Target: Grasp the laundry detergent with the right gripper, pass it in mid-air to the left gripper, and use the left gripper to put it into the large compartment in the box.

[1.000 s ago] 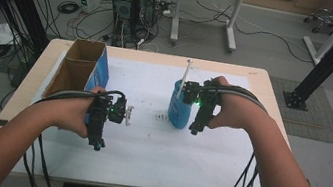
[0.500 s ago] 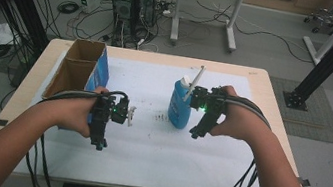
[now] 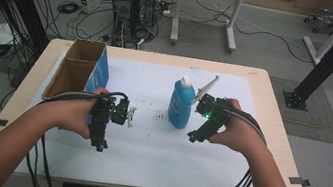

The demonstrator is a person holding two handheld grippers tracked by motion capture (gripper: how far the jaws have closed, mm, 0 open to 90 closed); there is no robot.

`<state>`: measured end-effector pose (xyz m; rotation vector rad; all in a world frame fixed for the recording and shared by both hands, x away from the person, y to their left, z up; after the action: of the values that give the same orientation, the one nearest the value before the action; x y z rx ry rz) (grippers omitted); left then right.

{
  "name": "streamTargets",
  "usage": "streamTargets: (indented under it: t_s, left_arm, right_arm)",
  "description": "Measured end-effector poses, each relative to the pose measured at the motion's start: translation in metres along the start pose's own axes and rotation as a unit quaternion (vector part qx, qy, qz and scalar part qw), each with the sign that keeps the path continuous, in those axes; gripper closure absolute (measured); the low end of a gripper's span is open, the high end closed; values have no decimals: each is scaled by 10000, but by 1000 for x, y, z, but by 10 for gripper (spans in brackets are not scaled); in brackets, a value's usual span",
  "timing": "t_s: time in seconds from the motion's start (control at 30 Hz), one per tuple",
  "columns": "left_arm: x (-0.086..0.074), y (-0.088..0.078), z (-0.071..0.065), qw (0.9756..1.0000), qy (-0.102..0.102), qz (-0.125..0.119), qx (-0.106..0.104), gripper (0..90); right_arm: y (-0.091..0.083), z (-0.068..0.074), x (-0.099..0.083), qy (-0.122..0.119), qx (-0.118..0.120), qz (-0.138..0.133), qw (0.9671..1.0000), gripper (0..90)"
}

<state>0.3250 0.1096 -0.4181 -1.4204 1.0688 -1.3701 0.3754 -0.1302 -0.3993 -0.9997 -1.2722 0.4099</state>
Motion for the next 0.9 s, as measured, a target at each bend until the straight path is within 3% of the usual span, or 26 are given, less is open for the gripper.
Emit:
streamTargets:
  t_s: [0.3, 0.6, 0.9]
  left_arm:
    - [-2, 1, 0, 10000, -21, -16, -5, 94]
    - [0, 1, -1, 10000, -3, -10, -19, 94]
    - [-1, 1, -1, 10000, -34, -14, 8, 95]
  right_arm:
    - [14, -5, -11, 318, -120, -369, 9987, 122]
    - [25, -17, -18, 578, -374, -458, 9966, 121]
    - [42, -26, -18, 669, -496, -452, 9955, 121]
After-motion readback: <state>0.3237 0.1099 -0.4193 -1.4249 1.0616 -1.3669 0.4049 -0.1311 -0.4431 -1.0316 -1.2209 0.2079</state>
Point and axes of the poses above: each handheld gripper's, and its own axes: y roughly forward along the jaws, x roughly out of its top, z roughly to its left, the point moved 10 cm from there along y, roughly forward along the jaws, and after that the axes turned 13 degrees about -z, right-handed, at the moved point
